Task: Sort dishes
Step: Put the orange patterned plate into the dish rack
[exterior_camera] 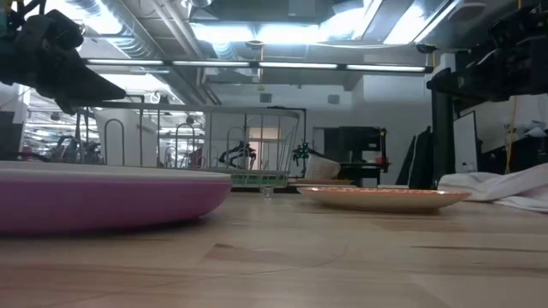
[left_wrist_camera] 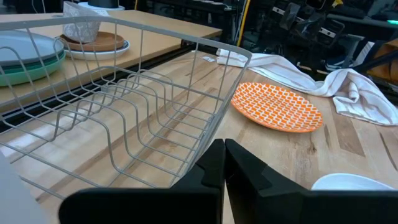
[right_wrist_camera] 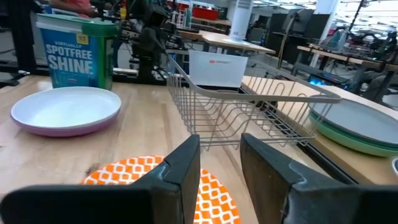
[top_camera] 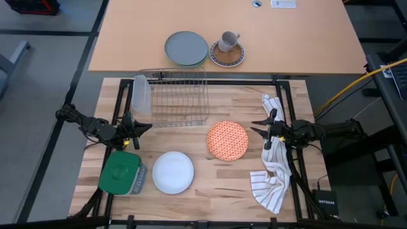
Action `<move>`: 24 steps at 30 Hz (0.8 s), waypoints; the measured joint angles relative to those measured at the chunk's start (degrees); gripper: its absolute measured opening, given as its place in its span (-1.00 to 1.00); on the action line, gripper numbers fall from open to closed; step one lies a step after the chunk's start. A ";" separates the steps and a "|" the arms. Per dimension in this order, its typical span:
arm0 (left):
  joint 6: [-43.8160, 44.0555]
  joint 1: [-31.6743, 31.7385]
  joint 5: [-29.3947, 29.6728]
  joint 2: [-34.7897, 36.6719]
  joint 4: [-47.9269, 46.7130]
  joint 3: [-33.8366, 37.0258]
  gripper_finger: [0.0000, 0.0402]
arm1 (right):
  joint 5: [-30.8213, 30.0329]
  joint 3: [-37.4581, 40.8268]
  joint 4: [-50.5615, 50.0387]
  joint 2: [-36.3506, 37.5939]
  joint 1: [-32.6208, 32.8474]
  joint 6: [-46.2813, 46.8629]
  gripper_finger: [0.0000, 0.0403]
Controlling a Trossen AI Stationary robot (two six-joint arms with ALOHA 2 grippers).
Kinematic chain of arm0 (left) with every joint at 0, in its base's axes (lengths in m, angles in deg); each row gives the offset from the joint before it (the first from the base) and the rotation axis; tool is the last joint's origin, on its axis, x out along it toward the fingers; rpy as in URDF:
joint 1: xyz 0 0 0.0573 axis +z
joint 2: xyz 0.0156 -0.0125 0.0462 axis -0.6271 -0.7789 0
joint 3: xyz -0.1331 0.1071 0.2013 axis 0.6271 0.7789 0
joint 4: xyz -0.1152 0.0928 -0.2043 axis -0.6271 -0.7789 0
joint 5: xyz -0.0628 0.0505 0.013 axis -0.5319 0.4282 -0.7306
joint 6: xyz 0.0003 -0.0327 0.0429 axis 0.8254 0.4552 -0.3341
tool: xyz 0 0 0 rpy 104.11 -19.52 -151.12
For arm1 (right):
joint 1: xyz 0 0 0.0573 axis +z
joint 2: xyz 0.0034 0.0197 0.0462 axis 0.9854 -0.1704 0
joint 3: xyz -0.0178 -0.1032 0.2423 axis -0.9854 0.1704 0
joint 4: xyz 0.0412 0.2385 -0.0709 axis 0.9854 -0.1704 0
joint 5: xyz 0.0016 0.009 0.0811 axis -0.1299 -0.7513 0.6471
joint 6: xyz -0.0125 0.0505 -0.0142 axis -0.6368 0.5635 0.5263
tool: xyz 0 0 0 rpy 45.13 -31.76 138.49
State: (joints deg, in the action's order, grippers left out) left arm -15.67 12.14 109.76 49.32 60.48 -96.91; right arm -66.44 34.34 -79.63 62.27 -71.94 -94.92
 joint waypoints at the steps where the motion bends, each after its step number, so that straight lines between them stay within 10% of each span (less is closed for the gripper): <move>1: 0.00 0.02 0.00 0.02 0.00 0.00 -0.99 | 0.07 0.00 0.00 0.00 -0.01 0.02 -0.41; 24: 0.17 0.02 0.00 0.00 0.02 0.00 -0.99 | 5.70 0.19 12.54 0.00 -0.02 15.85 -0.41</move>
State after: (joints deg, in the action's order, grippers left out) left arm -15.50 12.16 109.76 49.32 60.50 -96.91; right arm -60.74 34.53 -67.09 62.27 -71.96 -79.07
